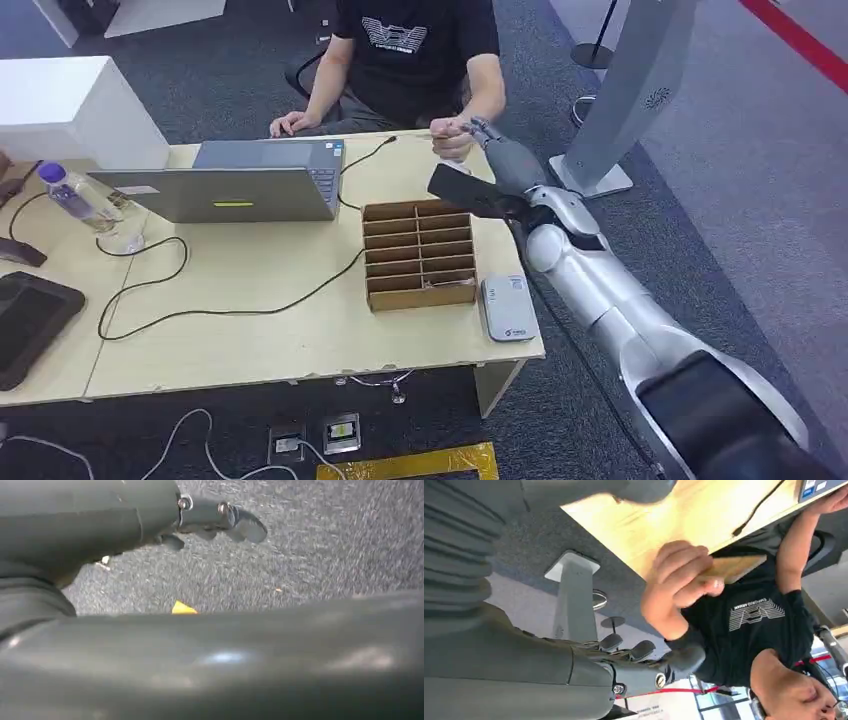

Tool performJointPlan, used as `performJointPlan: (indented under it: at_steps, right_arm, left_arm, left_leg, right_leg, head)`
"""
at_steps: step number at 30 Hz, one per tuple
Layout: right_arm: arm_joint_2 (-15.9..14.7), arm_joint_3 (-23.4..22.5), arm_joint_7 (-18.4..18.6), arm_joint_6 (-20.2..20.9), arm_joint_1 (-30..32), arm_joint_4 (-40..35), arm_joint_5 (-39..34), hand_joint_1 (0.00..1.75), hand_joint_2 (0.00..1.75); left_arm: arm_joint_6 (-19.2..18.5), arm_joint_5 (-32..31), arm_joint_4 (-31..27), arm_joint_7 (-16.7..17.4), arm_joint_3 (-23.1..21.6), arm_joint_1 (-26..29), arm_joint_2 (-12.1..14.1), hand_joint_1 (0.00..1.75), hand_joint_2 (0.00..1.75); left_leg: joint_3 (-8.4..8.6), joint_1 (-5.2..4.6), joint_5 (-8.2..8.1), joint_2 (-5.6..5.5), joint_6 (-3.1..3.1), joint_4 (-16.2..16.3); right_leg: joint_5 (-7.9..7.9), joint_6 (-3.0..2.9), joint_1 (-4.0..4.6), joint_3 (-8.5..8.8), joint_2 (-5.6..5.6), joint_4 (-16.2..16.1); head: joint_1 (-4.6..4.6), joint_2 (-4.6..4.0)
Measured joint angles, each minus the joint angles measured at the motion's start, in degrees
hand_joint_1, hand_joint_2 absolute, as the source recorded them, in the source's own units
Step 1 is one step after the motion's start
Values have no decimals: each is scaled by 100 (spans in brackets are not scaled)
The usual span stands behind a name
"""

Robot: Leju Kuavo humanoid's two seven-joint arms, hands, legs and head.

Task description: Pass the card to the sensor for recognition and then transmit it.

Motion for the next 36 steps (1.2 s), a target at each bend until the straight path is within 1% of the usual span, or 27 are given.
performJointPlan:
  at_steps: [2,5,8,13,14,15,17,18,19,20,22,23,25,27,29,31,33,36]
  right_arm:
    - [-131,-13,196,-48,106,-131,-194,0,0]
    - [-408,-111,597,-157,487,-620,-481,0,0]
    - [-669,-175,704,-166,753,-1075,-534,0,0]
    - [-890,-249,759,-173,931,-1541,-545,0,0]
    - [-923,-254,763,-184,951,-1611,-545,0,175]
    - [-949,-258,785,-246,973,-1685,-553,0,175]
    - [-1023,-319,894,-557,1092,-1840,-667,0,175]
    - [-1052,-350,938,-632,1199,-1898,-715,0,175]
    - [-1171,-450,1114,-715,1334,-2122,-846,0,175]
    - [-1287,-511,1311,-637,1492,-2334,-879,0,175]
    - [-1498,-588,1561,-410,1749,-2740,-806,0,175]
    - [-1628,-610,1637,-267,1853,-2978,-661,0,175]
    - [-1839,-671,1707,-120,2057,-3424,-271,0,175]
    - [-1958,-732,1803,-29,2297,-3888,-57,0,175]
    - [-2028,-737,1997,274,2546,-4268,-111,0,175]
    - [-2120,-719,2286,715,2735,-4590,-162,0,175]
    - [-2229,-689,2332,632,2891,-4778,213,0,175]
    - [-2389,-656,2267,220,3083,-4935,955,0,175]
  left_arm:
    - [24,81,0,0,0,24,-9,0,0]
    - [68,129,0,0,2,66,-28,0,0]
    - [70,131,0,0,2,88,-28,0,0]
    - [70,131,0,0,2,81,-33,0,0]
    - [72,133,0,0,2,82,-35,0,0]
    - [83,144,0,0,2,82,-39,0,0]
    - [160,148,0,22,4,79,-48,0,0]
    - [199,170,0,68,4,81,-52,0,0]
    - [236,190,0,111,4,87,-59,0,0]
    - [269,212,0,149,4,99,-61,0,0]
    - [289,251,0,160,7,114,-61,0,0]
    - [286,282,0,160,11,114,-61,0,0]
    - [284,341,0,114,26,110,-61,0,0]
    - [284,365,0,70,46,110,-74,0,0]
    - [269,369,0,50,55,107,-79,0,0]
    - [210,367,0,48,57,102,-74,0,0]
    - [184,367,0,48,57,102,-72,0,0]
    - [221,356,0,48,59,101,-55,0,0]
  left_leg:
    - [5,0,0,1,0,1]
    - [3,0,-1,-4,1,1]
    - [1,-1,-2,4,1,1]
    - [6,0,-3,17,1,1]
    - [6,1,-3,16,1,1]
    - [7,1,-3,16,1,1]
    - [11,3,-2,13,0,1]
    - [11,5,-2,6,0,1]
    - [9,5,-2,2,0,1]
    - [8,5,-2,2,1,1]
    - [5,3,-3,4,1,1]
    - [4,1,-4,7,1,1]
    - [5,0,-4,8,2,1]
    - [6,2,-6,8,1,0]
    - [7,3,-7,9,0,0]
    - [6,4,-7,9,0,-1]
    - [5,4,-6,8,-1,-1]
    - [6,5,-6,8,-1,-1]
  right_leg:
    - [0,0,0,4,-1,-2]
    - [0,0,0,9,-7,-4]
    - [1,1,-2,6,-1,-5]
    - [5,0,-1,2,15,-5]
    - [5,0,0,2,15,-4]
    - [5,0,0,1,15,-4]
    - [4,-1,3,4,11,-4]
    - [4,-1,5,8,2,-6]
    - [4,-1,5,12,-2,-6]
    - [4,-1,4,11,-2,-6]
    - [4,-1,3,10,-1,-9]
    - [4,-1,1,8,1,-11]
    - [4,0,0,9,1,-15]
    - [4,-1,2,10,1,-16]
    - [4,-1,3,9,2,-16]
    - [4,-1,3,8,2,-16]
    - [4,-1,4,9,2,-15]
    - [4,-1,4,11,2,-15]
  head:
    - [0,0]
    - [0,0]
    - [2,0]
    - [0,0]
    - [0,0]
    - [-2,0]
    - [-2,0]
    - [-2,0]
    - [2,0]
    - [0,0]
    - [0,0]
    - [-2,0]
    - [0,0]
    - [0,0]
    - [-2,0]
    - [-2,0]
    - [0,0]
    - [-2,0]
